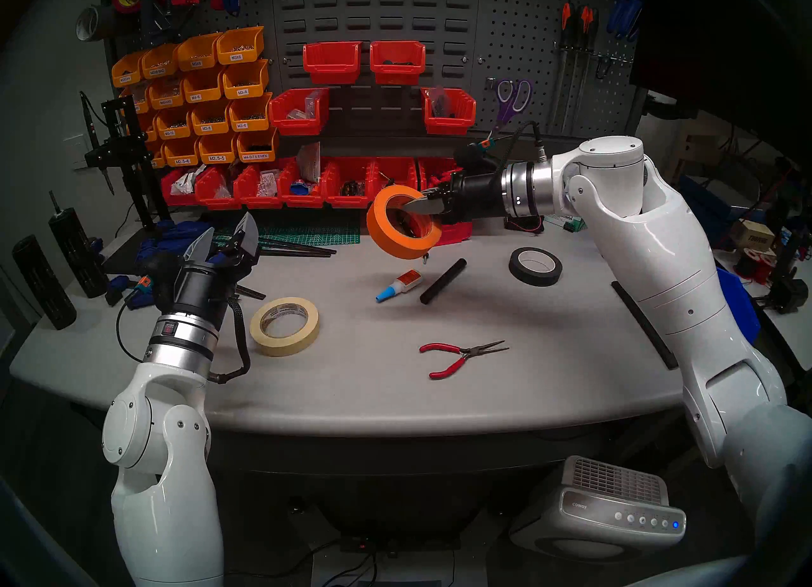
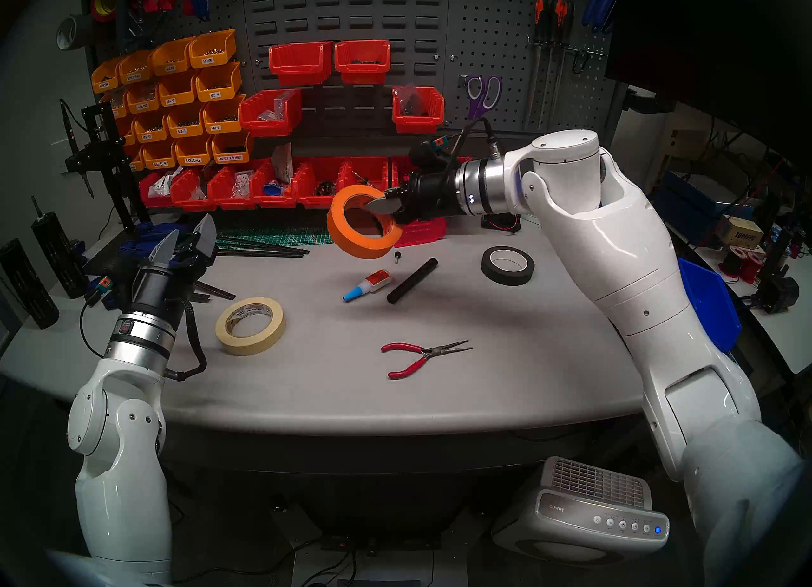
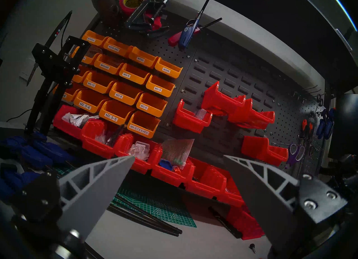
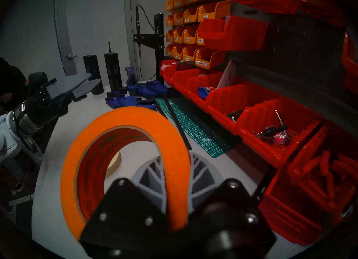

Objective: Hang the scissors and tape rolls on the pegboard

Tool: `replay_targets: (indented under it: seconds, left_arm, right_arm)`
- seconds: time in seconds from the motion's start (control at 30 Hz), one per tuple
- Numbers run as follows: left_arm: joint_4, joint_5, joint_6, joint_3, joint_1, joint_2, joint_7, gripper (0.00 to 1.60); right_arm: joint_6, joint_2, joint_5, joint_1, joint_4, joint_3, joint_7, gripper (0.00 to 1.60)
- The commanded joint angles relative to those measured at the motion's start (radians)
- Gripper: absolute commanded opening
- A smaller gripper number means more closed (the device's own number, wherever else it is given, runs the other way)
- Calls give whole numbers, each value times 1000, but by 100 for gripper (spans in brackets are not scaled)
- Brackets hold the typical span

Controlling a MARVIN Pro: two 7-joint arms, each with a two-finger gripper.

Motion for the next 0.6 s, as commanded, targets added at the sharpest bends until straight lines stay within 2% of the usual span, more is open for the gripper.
replay_targets:
  seconds: [0.0, 0.27, 0.57]
  left_arm:
    - [-39, 4, -13, 0, -6, 2, -4, 160]
    - [-41, 6, -16, 2, -4, 2, 0, 160]
    - [-38, 6, -17, 3, -2, 2, 1, 160]
  right_arm:
    - [-98, 9, 0, -69, -90, 123, -114, 0]
    - [-181, 15, -5, -161, -151, 218, -230, 0]
    - [-294, 10, -57, -283, -231, 320, -372, 0]
